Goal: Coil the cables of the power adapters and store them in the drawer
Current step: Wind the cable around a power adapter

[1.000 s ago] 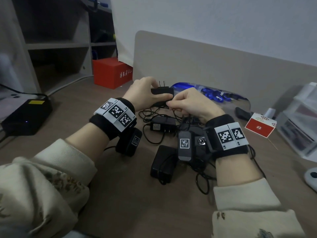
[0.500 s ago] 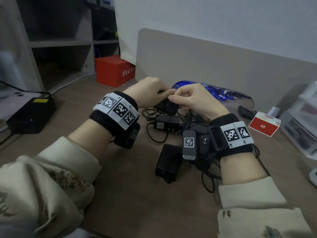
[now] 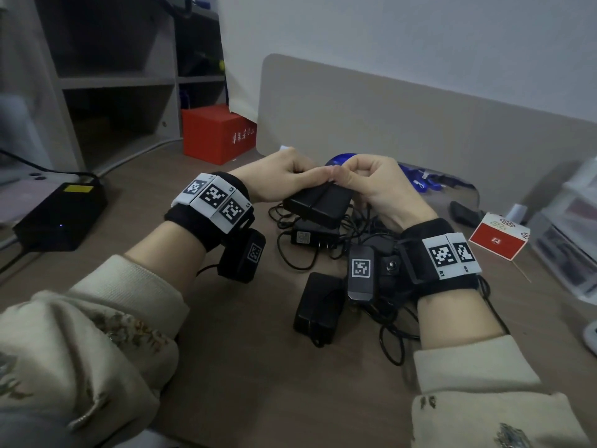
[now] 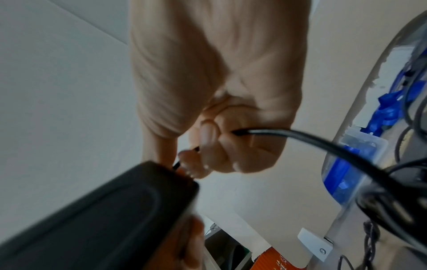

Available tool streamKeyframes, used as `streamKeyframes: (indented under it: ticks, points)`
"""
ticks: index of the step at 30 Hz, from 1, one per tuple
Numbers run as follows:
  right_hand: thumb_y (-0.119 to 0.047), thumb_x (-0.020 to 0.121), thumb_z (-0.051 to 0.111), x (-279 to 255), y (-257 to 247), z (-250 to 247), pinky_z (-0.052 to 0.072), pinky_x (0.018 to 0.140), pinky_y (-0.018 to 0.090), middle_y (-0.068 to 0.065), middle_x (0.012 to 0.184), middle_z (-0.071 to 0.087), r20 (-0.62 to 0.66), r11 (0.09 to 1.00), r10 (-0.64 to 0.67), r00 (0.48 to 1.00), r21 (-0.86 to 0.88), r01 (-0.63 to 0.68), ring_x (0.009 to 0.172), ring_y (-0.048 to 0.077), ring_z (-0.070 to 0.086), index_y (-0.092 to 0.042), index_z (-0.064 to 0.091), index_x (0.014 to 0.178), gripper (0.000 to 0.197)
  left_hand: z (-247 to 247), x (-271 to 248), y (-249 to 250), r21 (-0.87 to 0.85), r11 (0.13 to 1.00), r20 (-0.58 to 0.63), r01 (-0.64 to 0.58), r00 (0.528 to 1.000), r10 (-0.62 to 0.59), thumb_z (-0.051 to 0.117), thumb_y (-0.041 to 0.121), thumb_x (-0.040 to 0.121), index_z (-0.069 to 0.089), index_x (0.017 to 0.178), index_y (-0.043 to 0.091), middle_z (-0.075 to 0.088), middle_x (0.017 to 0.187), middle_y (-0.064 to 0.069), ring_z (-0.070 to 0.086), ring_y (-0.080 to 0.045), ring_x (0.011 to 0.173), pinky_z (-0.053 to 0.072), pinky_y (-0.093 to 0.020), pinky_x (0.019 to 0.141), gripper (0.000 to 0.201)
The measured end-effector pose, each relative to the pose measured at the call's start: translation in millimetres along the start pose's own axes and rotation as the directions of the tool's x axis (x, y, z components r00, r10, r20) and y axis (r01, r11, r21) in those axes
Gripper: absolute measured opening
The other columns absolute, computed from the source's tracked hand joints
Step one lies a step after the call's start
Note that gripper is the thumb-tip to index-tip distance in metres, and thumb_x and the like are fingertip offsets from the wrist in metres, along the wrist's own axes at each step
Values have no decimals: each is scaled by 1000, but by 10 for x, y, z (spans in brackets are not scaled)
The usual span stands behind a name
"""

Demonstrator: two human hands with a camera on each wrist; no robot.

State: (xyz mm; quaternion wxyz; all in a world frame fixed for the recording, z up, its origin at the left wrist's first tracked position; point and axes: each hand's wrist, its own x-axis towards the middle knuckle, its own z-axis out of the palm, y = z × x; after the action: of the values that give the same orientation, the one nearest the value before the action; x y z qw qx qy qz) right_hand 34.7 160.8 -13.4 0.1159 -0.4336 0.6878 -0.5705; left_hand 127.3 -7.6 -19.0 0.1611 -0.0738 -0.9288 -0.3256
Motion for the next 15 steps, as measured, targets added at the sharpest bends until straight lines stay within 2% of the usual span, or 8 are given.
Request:
streamKeyframes:
  ticks: [2,5,7,8,9,11,13,15]
  points:
    - [-51,58,76,13,44,-21,30,41,18,4,59,54,-5,997,-3,1000,73,3,44,7,40,-8,59,78,51,1,-9,17,-42,999,7,1,1000,-1,45,53,97,50,67,-6,41,62,-11,37,-20,54,28,-30,52,67]
    - [-61,49,83,36,106,-18,36,43,18,4,62,59,9,987,-26,1000,157,24,50,13,47,-12,64,77,60,19,-20,54,-125,992,16,1,1000,1,45,62,87,48,61,-3,41,63,-13,36,-23,55,27,-32,54,70]
    - [-65,46,85,52,127,-7,40,46,21,6,66,61,8,980,-32,999,198,29,56,18,51,-16,67,75,59,13,-25,54,-209,978,21,2,1000,2,48,55,93,52,54,11,42,57,-8,38,-16,50,28,-25,51,59]
    - [-65,48,84,56,131,-4,41,49,24,10,69,60,8,977,-33,999,210,31,59,19,51,-17,68,74,57,10,-30,56,-249,969,17,5,1000,0,48,46,99,55,51,19,44,53,-1,39,-12,47,30,-21,49,55]
    - [-64,51,84,55,126,-3,42,51,25,14,73,57,8,975,-34,999,221,31,62,20,50,-18,69,73,53,7,-34,60,-279,960,6,1,1000,1,47,38,103,57,51,22,46,52,4,40,-9,45,31,-18,49,55]
    - [-54,64,79,52,114,-12,43,51,25,16,76,52,12,964,-26,1000,264,21,63,21,47,-17,68,74,40,10,-40,72,-318,948,-14,0,1000,-4,44,31,104,59,58,19,49,53,4,44,-6,45,33,-16,48,49]
    - [-34,80,67,42,119,-23,45,48,19,7,65,56,7,951,-2,1000,310,-1,54,13,50,-11,63,77,24,18,-65,104,-369,930,-22,-4,1000,-5,43,33,103,57,65,10,51,56,1,46,-6,45,35,-15,47,47]
    - [-17,94,55,30,123,-9,45,48,17,-1,63,60,19,949,25,999,314,-30,52,6,51,-8,61,82,17,21,-76,140,-421,907,-42,-12,999,-7,43,37,102,56,67,8,52,56,3,47,-5,46,37,-15,48,48]
